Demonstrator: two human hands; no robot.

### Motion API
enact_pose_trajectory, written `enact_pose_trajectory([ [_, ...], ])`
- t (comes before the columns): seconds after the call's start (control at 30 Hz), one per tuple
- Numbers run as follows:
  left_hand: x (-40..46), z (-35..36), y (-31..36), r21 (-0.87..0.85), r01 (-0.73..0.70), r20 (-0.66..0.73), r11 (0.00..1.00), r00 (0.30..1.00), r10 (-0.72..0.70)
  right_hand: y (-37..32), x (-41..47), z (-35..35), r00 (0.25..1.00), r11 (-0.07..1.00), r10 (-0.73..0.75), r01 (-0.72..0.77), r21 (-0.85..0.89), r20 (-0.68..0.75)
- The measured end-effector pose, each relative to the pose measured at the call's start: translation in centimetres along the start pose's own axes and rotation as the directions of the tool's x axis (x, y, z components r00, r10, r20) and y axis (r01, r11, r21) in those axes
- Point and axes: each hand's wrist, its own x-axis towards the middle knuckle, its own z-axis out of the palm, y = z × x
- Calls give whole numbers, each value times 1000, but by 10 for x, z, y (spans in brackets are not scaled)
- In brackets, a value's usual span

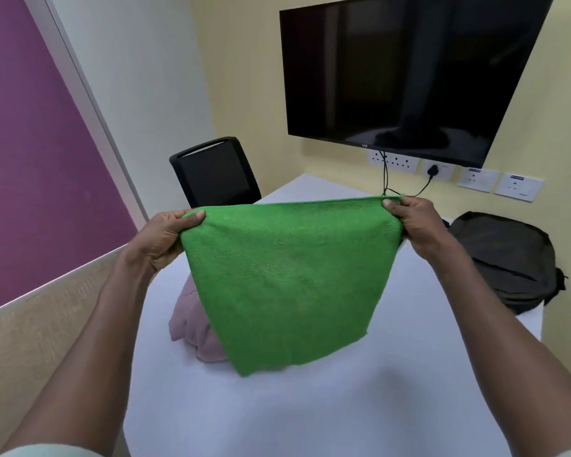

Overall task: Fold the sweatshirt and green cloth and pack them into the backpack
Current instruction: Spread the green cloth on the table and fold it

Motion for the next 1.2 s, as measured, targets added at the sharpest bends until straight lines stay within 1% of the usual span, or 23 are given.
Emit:
enact_pose_trajectory([
  [0.03, 6, 5, -3, 13, 30, -34, 999, 999, -29, 3, 5, -7, 1000, 998, -3, 1, -69, -27],
  [0.1, 17, 16, -12, 103, 83, -108, 991, 992, -72, 11, 16, -21, 998, 978, -11, -1, -208, -58],
  [0.17, 26, 29, -20, 251, 123, -178, 960, 981, -79, 19, 29, -33, 997, 960, 9, -28, -280, -70],
  [0.2, 31, 37, -24, 318, 132, -206, 939, 976, -67, 23, 36, -39, 997, 957, 26, -47, -285, -78],
  [0.23, 36, 44, -27, 364, 132, -230, 922, 972, -49, 27, 45, -44, 995, 962, 48, -70, -266, -89],
  [0.3, 45, 57, -33, 385, 125, -257, 914, 966, -24, 35, 63, -52, 988, 982, 115, -130, -140, -107],
  [0.33, 49, 64, -35, 371, 119, -267, 921, 963, -16, 39, 71, -55, 984, 986, 144, -152, -69, -108],
  [0.4, 57, 79, -40, 311, 107, -306, 945, 952, -7, 47, 88, -62, 981, 987, 162, -161, 13, -103],
  [0.53, 67, 107, -46, 177, 31, -374, 984, 927, 38, 52, 106, -77, 994, 992, 104, -101, 75, -40],
  [0.7, 67, 125, -62, 85, -120, -356, 989, 924, 143, 53, 112, -98, 1000, 987, -2, -1, 158, 19],
  [0.8, 58, 128, -82, 105, -137, -326, 985, 931, 164, 61, 108, -113, 998, 980, -3, -10, 196, 67],
  [0.87, 47, 129, -100, 127, -99, -296, 987, 946, 133, 70, 102, -124, 994, 982, 22, -42, 185, 107],
  [0.97, 24, 135, -132, 195, -39, -266, 980, 960, 91, 94, 90, -144, 976, 985, 107, -131, 116, 190],
  [1.07, 3, 131, -170, 274, 42, -205, 961, 979, 16, 122, 72, -162, 945, 978, 199, -208, 9, 260],
  [1.2, -28, 122, -230, 388, 163, -174, 907, 980, -102, 164, 32, -184, 901, 949, 306, -263, -175, 307],
])
